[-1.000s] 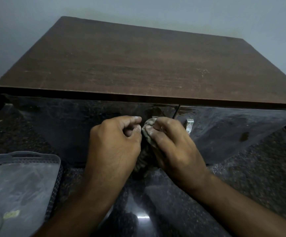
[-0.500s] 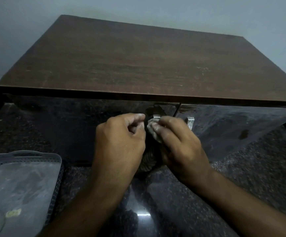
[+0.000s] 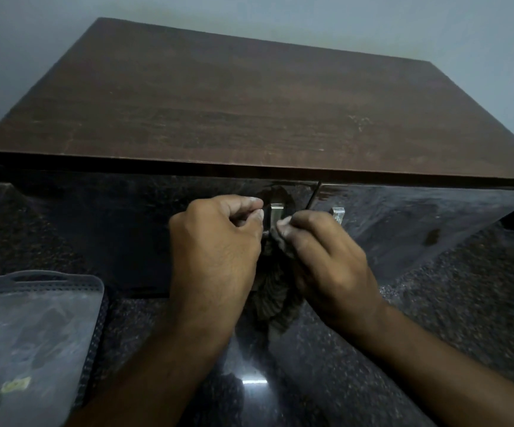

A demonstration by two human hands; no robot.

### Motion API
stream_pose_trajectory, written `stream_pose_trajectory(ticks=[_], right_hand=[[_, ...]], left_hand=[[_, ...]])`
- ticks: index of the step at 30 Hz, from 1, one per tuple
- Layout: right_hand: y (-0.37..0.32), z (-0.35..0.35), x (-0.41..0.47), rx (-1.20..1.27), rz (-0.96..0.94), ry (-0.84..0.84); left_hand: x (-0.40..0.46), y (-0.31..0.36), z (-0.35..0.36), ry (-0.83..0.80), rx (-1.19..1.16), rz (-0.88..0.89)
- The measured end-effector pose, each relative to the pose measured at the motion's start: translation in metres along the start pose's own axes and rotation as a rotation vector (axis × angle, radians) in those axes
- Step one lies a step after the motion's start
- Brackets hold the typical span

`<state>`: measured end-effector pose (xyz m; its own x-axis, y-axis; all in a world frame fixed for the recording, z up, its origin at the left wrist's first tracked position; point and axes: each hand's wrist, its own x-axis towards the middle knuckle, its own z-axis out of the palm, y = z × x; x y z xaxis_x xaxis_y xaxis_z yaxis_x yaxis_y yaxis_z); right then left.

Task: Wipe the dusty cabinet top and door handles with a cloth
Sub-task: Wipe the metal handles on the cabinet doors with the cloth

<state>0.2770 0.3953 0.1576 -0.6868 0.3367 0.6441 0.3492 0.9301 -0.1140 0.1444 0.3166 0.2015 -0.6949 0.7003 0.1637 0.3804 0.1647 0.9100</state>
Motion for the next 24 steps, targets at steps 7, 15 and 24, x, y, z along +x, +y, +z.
stream_pose_trajectory(ticks=[7,15,24], right_hand=[[-0.009,0.012,0.003,0.023,-0.022,0.032],[-0.015,0.015,0.001,0.033,0.008,-0.031],[-0.024,0.005,0.018,0.295,0.851,-0.102]], left_hand=[[0.001,-0.006,-0.001,-0.024,0.047,0.012],[0.002,-0.011,-0.003,-0.149,0.096,-0.042],[0.002,-0.012,0.014,-0.143,0.033,-0.061]])
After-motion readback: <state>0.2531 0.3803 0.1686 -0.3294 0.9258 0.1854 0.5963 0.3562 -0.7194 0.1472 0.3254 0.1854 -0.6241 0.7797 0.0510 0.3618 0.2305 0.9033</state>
